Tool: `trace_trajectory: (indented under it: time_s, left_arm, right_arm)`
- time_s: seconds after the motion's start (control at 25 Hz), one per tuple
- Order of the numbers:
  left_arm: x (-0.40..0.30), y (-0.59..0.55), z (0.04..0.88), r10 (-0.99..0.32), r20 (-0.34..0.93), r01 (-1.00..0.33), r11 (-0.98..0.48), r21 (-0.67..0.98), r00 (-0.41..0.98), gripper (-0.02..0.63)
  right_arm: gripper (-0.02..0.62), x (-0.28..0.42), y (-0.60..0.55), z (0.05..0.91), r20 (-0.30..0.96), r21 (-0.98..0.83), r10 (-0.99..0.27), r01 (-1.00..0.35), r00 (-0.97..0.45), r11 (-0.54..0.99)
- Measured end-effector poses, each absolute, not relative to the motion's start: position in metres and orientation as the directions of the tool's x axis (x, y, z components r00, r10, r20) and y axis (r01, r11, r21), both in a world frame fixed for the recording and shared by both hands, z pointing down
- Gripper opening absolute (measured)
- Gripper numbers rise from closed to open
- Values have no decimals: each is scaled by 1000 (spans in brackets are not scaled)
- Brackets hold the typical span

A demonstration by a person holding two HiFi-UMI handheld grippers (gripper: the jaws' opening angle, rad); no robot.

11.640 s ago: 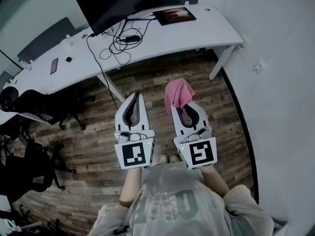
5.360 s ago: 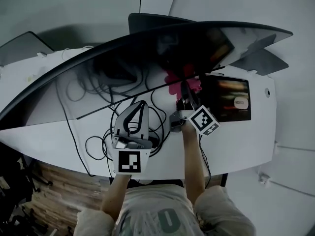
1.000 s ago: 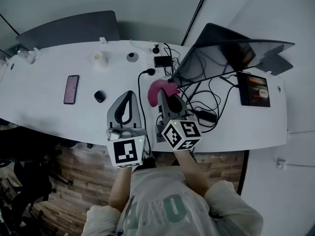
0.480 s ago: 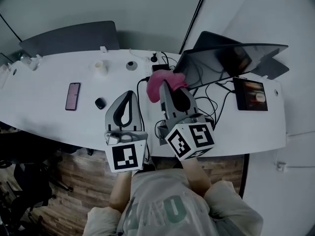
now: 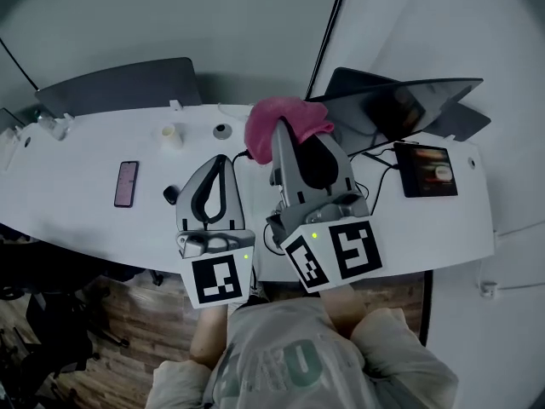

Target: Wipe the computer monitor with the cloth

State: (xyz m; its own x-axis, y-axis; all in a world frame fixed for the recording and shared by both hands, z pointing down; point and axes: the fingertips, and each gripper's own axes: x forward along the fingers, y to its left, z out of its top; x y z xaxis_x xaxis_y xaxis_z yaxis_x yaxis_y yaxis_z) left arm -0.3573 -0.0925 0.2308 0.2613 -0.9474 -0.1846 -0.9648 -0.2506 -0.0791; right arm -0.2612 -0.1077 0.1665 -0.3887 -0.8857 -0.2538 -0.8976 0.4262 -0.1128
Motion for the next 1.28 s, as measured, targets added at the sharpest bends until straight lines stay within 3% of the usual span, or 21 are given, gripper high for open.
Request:
trace_trajectory:
  time_s: [0.32,0.44,0.64,0.88,1.08,1.2,1.28]
  left_arm:
    - [-353,-86,215,-945,-208,-967,-239,-84,251,14]
    - [-354,-85,210,-945,-214,-968,-236,-83,249,14]
    - [-345,-84,179,-923,-253,-957,-275,-92,290,14]
    - [-331,-79,139,-896,-327,-954,-285,-93,299,14]
    - [-319,-81,134,-892,-331,-952,-288,-107,308,14]
    - [-318,-85,139,-898,-319,-953,-284,-105,303,14]
    - [-315,-89,142,-900,-313,-953,-283,-105,302,14]
  right_arm:
    - [51,-262,-107,155,-271,-84,-876,-897,-399,434]
    - [51,-269,-99,149,-288,-88,-838,-858,-464,506]
    - [51,-256,-69,89,-411,111,-732,-827,-543,551]
    - [51,-233,-32,20,-545,340,-636,-838,-546,428]
    - [51,-228,-30,9,-512,518,-621,-790,-594,329]
    - [51,-234,-41,22,-427,729,-659,-667,-619,153]
    - [51,-243,-49,39,-353,865,-693,-501,-629,14]
